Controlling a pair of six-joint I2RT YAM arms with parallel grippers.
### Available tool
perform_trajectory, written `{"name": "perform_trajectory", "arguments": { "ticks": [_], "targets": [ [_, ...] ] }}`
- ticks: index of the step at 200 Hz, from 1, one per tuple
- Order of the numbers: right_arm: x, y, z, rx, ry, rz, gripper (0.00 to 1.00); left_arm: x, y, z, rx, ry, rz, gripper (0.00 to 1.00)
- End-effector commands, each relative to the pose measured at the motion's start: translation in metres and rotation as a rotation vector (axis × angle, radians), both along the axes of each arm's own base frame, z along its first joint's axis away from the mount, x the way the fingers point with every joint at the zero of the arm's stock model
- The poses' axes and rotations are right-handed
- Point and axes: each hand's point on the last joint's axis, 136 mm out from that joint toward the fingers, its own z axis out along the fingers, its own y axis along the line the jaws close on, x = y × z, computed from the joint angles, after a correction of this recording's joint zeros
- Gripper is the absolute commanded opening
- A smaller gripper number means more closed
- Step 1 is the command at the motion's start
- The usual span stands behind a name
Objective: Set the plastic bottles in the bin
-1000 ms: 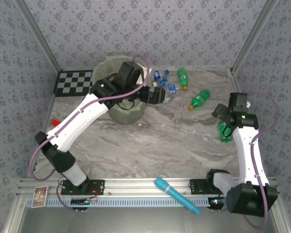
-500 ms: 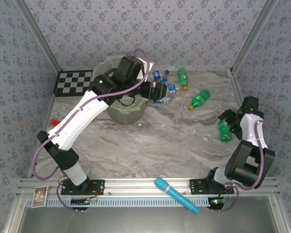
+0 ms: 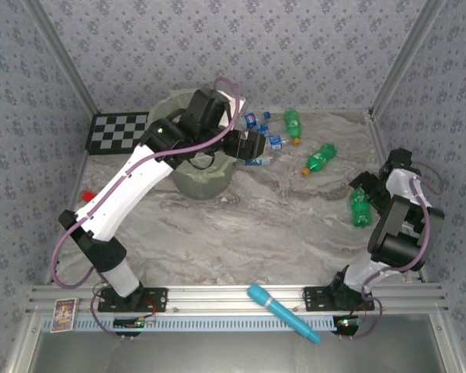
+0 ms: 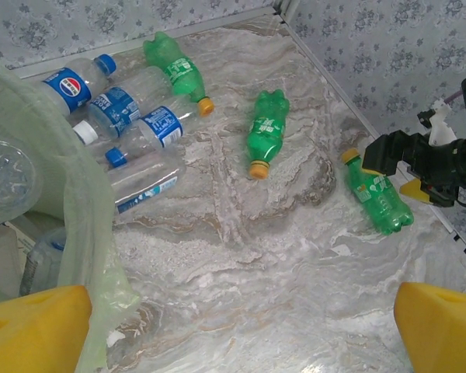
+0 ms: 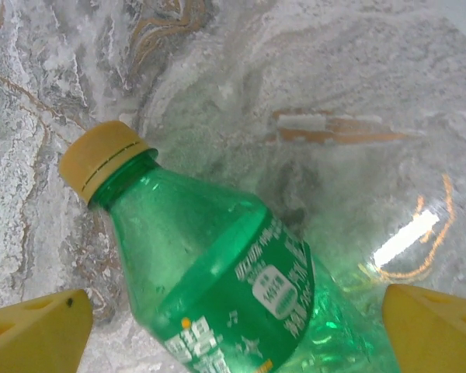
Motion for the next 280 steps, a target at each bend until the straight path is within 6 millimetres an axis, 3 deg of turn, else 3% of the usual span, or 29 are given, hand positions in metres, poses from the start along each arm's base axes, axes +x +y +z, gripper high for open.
{"name": "perform_trajectory", "arguments": {
  "ticks": [1,64,108,150,172,186,220,256,280],
  "targets": [
    [0.008,0.012,-0.007,0.029,0.021,0.062,0.93,-0.005,0.009,0.019,-0.002,-0.054,0.005,1.00],
    [0.007,0.045,-0.030,0.032,0.087,0.152,0.82,-0.006,0.019,0.025,0.007,-0.082,0.021,1.00],
    [0.008,0.054,-0.036,-0.011,0.122,0.185,0.76,-0.007,0.024,0.025,0.013,-0.080,0.024,1.00],
    [0.003,0.066,-0.040,-0.036,0.150,0.232,0.78,-0.006,0.033,0.029,0.008,-0.091,0.045,1.00],
    [-0.001,0.073,-0.040,-0.047,0.159,0.262,0.88,-0.006,0.038,0.030,0.006,-0.091,0.055,1.00],
    [-0.004,0.075,-0.039,-0.068,0.171,0.277,0.88,-0.006,0.040,0.030,0.003,-0.092,0.059,1.00],
    [-0.006,0.078,-0.038,-0.072,0.163,0.288,0.75,-0.005,0.042,0.030,0.000,-0.089,0.064,1.00],
    [-0.002,0.081,-0.029,-0.080,0.133,0.297,0.55,-0.004,0.047,0.032,0.000,-0.098,0.078,1.00],
    [0.002,0.083,-0.016,-0.092,0.099,0.294,0.54,-0.002,0.054,0.035,-0.003,-0.110,0.100,1.00]
  ]
}}
